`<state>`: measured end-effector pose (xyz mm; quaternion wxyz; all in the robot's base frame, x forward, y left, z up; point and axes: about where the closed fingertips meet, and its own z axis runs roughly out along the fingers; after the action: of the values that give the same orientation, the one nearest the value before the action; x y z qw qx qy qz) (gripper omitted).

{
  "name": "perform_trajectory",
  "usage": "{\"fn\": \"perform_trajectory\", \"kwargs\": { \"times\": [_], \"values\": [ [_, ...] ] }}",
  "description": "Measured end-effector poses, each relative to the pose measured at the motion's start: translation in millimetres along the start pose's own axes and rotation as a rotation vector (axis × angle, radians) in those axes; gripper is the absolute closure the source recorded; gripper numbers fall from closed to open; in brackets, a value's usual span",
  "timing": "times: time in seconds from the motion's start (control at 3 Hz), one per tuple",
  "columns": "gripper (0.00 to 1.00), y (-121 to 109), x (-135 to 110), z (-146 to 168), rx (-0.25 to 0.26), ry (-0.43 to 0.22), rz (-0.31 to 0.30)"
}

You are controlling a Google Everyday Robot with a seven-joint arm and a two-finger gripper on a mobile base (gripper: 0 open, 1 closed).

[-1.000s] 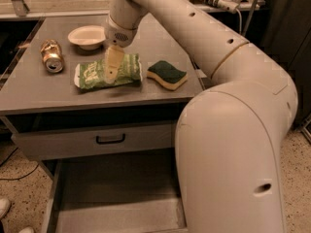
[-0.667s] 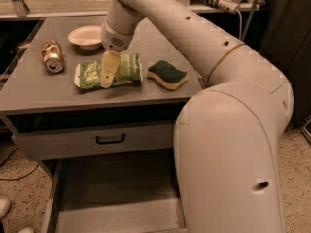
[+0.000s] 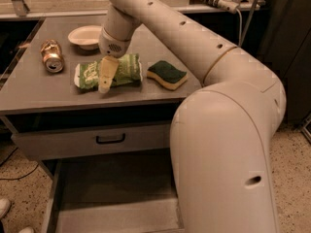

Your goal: Place green jalapeno chip bag into middle drawer

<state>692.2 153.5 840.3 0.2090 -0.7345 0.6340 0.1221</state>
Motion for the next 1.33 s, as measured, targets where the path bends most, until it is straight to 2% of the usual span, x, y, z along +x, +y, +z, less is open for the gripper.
{"fn": "perform_trajectory", "kwargs": {
  "times": [0.33, 1.33],
  "values": [
    [0.19, 0.0, 0.0, 0.0, 0.0, 0.0, 0.0],
    [0.88, 0.0, 0.0, 0.1, 0.0, 0.0, 0.0]
  ]
}}
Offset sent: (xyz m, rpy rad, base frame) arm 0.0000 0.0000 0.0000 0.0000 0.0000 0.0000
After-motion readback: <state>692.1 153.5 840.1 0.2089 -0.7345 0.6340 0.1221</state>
